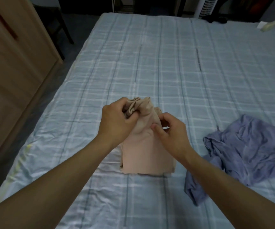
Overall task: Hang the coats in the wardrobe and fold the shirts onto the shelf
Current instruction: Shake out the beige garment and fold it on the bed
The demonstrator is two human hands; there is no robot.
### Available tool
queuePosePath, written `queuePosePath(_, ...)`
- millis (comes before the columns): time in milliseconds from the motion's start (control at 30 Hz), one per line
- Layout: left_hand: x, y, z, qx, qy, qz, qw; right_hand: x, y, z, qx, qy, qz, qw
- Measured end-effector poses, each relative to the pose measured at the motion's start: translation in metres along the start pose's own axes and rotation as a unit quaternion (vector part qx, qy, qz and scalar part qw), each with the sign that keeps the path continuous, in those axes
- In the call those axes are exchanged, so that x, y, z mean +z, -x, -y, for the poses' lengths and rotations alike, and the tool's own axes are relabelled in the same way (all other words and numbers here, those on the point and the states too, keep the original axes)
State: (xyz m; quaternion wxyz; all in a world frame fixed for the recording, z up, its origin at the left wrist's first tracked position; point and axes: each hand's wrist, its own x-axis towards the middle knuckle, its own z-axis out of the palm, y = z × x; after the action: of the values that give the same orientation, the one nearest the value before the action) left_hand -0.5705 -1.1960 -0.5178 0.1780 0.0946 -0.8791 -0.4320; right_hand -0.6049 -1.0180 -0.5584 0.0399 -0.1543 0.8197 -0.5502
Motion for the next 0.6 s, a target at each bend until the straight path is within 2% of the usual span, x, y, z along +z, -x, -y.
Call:
queuePosePath(267, 0.043, -0.057, 0.061, -0.058, -0.021, 0.007, 0.998, 0.024, -0.063, -0.051, 0.045, 0.003, -0.007, 0.999)
queuePosePath(433, 0.07, -0.07, 0.098, -0.128, -0.012, 0.057, 0.99, 0.038, -0.09, -0.089, 0.114, 0.075, 0.031, 0.99)
queuePosePath(500, 0.073, -0.065, 0.108, -0.151, -0.07, 0.079, 0.983, 0.038, -0.087, -0.094, 0.133, 0.126, 0.022, 0.983)
queuePosePath(533, 0.073, -0.059, 0.11, -0.136, -0.129, 0.077, 0.979, 0.037, -0.081, -0.093, 0.12, 0.15, 0.013, 0.981)
queuePosePath(600, 0.072, -0.044, 0.109, -0.024, -0.219, 0.064, 0.973, 0.034, -0.064, -0.088, 0.053, 0.193, 0.015, 0.98)
